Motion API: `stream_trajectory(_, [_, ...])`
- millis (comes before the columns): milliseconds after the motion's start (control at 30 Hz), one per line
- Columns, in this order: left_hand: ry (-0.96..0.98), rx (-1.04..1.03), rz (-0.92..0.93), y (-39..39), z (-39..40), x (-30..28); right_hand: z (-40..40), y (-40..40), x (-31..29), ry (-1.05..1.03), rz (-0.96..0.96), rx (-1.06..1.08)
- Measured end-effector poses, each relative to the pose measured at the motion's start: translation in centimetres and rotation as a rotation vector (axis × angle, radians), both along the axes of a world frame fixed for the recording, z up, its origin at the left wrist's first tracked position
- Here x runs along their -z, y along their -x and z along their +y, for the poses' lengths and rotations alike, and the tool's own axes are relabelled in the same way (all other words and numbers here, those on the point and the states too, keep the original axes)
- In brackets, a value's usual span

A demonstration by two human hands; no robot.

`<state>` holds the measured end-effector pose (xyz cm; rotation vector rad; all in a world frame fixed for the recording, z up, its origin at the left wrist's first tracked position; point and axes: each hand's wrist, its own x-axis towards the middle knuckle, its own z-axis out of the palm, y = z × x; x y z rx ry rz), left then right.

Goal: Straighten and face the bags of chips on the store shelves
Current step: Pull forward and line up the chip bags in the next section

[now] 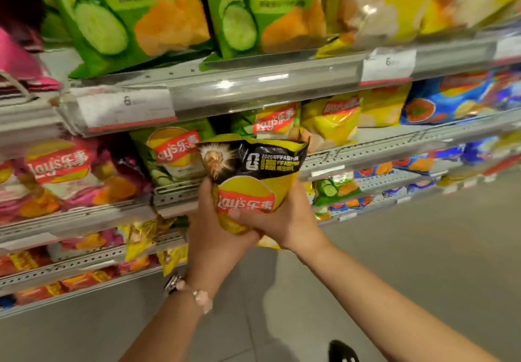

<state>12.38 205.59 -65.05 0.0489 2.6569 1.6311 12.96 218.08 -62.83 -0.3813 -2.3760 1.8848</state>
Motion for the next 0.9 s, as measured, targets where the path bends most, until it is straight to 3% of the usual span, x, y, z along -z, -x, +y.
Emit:
stream_trajectory(133, [-0.034,-0.071,0.054,0.0,4.8,-0.9,3.3,0.0,0.4,-0.135,0.023,0.15])
stream_trajectory(267, [-0.033,-0.143,0.1,0.5,8.7,-0.6,5.9,-0.6,0.6,0.003,0.086,0.2])
stream_trajectory(433, [0.045,-0.086,0.06,1.2,13.0,0.3,10.2,0.0,1.6,0.023,0.055,0.265])
stream_trajectory(567, [0.09,0.027,0.065,2.0,16.4,0.3,14.6,0.6,1.8,0.034,0.026,0.279])
stream_trajectory(700, [0.122,0.275,0.052,2.9,18.6,0.5,20.1,0.8,2.0,0.036,-0.036,0.314])
stream_trajectory(800, [0.289,0.357,0.257,4.7,19.9,0.5,24.9,0.9,1.9,0.004,-0.08,0.373])
stream_trajectory(900, [0.598,0.317,0.522,7.2,21.8,1.1,29.3,1.6,1.3,-0.017,-0.087,0.415])
